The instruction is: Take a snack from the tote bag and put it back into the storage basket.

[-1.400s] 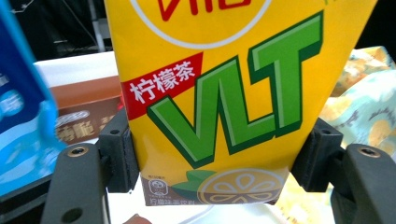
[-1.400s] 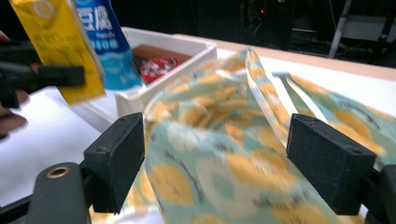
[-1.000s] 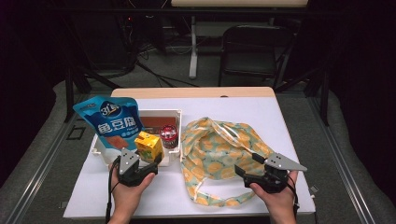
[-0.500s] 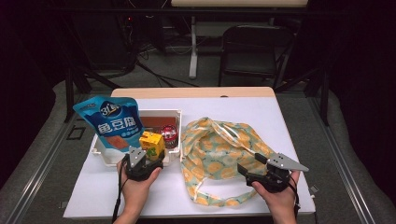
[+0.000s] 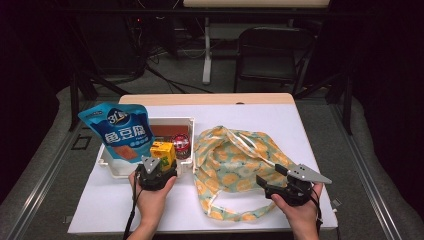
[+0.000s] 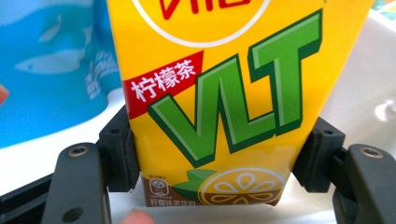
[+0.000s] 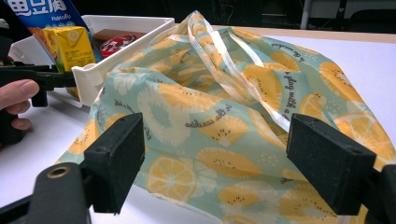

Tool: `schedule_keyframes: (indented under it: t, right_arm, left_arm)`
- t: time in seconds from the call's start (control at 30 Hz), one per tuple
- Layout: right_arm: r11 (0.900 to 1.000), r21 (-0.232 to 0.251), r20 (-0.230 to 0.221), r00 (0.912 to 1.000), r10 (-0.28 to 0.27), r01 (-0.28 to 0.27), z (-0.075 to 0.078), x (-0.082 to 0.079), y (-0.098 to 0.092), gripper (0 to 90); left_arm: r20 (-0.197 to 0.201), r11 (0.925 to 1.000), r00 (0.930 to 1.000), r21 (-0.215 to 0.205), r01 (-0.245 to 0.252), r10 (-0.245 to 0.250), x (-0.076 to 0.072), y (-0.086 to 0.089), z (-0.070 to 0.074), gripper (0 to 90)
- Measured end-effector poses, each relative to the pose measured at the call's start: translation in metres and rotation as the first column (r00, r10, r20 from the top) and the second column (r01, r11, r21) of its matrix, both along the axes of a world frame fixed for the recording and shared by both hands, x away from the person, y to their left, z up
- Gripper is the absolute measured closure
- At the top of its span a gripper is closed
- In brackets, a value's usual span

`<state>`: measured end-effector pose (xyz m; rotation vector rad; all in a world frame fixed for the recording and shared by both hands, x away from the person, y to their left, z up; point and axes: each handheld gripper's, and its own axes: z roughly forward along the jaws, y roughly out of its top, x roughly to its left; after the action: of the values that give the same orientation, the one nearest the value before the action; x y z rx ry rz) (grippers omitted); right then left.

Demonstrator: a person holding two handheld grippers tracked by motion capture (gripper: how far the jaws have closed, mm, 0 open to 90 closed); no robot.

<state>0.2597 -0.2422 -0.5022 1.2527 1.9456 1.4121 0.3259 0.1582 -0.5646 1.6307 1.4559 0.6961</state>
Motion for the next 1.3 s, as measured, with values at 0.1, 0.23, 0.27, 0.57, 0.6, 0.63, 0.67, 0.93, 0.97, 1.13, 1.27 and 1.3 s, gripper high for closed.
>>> schedule_keyframes:
  t: [0.1, 0.23, 0.27, 0.57, 0.6, 0.63, 0.67, 0.93, 0.97, 1.13, 1.27, 1.3]
  right_arm:
    - [1.0, -0.004, -0.001, 1.0, -0.001, 0.001, 0.0, -0.001, 0.0, 19.3]
    - [1.0, -0.007, -0.006, 1.0, -0.008, 0.008, 0.0, -0.002, -0.002, 19.5]
    - [1.0, -0.004, -0.004, 0.9999, -0.012, 0.012, 0.001, -0.002, -0.002, 19.6]
    - [1.0, -0.021, -0.005, 0.9998, -0.017, 0.017, 0.0, -0.002, -0.002, 19.7]
    - [1.0, -0.018, -0.005, 0.9998, -0.019, 0.019, -0.001, -0.002, -0.001, 19.7]
    - [1.0, -0.02, -0.003, 0.9998, -0.021, 0.021, -0.001, -0.002, 0.0, 19.6]
    - [1.0, -0.026, -0.006, 0.9999, -0.015, 0.015, -0.001, -0.002, 0.0, 19.5]
    - [0.999, -0.031, -0.01, 0.9999, -0.011, 0.01, -0.003, -0.002, -0.002, 18.5]
    - [0.999, -0.032, -0.008, 0.9999, -0.01, 0.009, -0.003, -0.002, -0.002, 18.2]
    - [0.999, -0.038, -0.01, 0.9999, -0.006, 0.006, -0.003, -0.002, -0.003, 17.0]
    - [0.999, -0.048, -0.011, 0.9999, -0.006, 0.006, -0.005, -0.001, -0.004, 16.2]
    - [0.999, -0.046, -0.012, 0.9999, -0.01, 0.009, -0.005, -0.001, -0.004, 16.2]
  left_arm:
    - [-0.005, 0.9996, 1.0, 0.029, -0.001, 0.001, 0.0, -0.003, 0.0, 30.8]
    - [-0.036, 0.9987, 0.9993, 0.052, -0.006, 0.008, 0.001, -0.006, 0.002, 29.9]
    - [-0.049, 0.9991, 0.9987, 0.042, -0.009, 0.011, 0.001, -0.006, 0.002, 29.5]
    - [-0.09, 0.998, 0.9942, 0.019, 0.06, -0.058, -0.005, -0.002, 0.002, 23.5]
    - [-0.092, 0.9973, 0.9933, 0.013, 0.072, -0.071, -0.006, 0.0, 0.003, 22.7]
    - [-0.084, 0.9967, 0.9933, 0.006, 0.081, -0.08, -0.007, 0.001, 0.003, 22.0]
    - [-0.079, 0.9961, 0.993, 0.004, 0.089, -0.088, -0.008, 0.002, 0.005, 21.5]
    - [-0.032, 0.9859, 0.9855, -0.022, 0.166, -0.167, -0.02, 0.015, 0.02, 16.7]
    - [-0.036, 0.984, 0.9835, -0.023, 0.177, -0.177, -0.021, 0.017, 0.022, 15.6]
    - [0.005, 0.9685, 0.9688, -0.023, 0.248, -0.248, -0.026, 0.022, 0.027, 8.8]
    - [0.003, 0.957, 0.9575, -0.031, 0.288, -0.288, -0.029, 0.027, 0.032, 0.1]
    - [0.009, 0.9549, 0.9554, -0.033, 0.295, -0.295, -0.03, 0.028, 0.033, 0.1]
